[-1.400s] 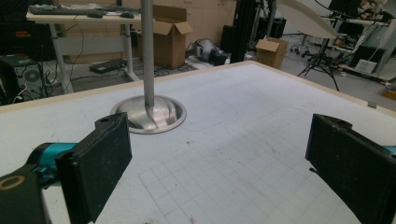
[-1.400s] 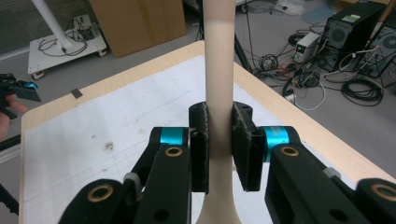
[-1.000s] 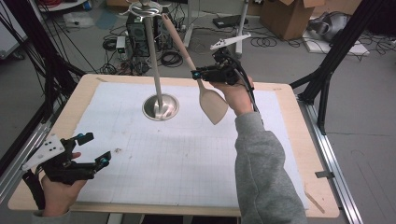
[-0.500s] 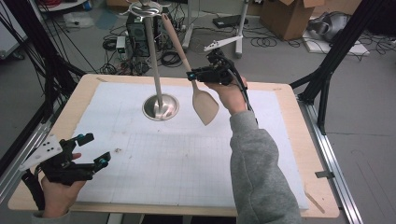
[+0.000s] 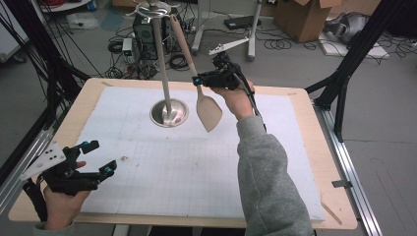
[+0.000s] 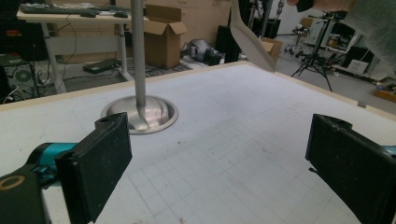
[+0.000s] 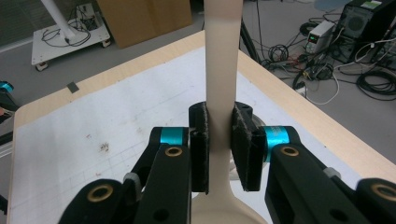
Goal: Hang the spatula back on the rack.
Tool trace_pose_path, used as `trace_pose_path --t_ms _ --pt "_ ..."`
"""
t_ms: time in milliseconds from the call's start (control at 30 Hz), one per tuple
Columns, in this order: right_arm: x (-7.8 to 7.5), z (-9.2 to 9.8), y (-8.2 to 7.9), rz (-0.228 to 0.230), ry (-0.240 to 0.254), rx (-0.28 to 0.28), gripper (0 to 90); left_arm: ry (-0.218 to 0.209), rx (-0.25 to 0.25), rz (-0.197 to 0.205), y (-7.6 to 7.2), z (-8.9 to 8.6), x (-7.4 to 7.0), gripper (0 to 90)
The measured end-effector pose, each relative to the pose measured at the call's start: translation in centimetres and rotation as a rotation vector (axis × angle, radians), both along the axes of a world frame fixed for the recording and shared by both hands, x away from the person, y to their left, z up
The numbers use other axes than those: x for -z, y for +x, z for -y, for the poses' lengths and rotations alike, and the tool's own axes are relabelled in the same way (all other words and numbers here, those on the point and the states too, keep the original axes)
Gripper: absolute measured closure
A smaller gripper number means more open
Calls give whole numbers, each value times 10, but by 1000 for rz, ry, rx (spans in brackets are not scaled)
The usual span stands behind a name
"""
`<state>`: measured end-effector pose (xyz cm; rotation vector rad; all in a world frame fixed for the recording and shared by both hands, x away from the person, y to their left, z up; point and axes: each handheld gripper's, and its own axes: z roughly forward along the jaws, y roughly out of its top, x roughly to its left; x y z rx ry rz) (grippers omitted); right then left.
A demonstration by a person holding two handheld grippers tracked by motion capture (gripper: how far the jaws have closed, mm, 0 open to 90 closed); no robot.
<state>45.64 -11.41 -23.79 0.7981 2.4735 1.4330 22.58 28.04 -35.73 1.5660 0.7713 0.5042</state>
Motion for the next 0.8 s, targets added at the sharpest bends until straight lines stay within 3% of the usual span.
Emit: trace_pose_path --t_ms 367,800 --pt "6 -8 5 -10 -13 -6 783 9 5 28 -7 4 -9 74" --pt "11 -20 11 -12 -13 -6 783 7 1 28 -7 3 -9 74"
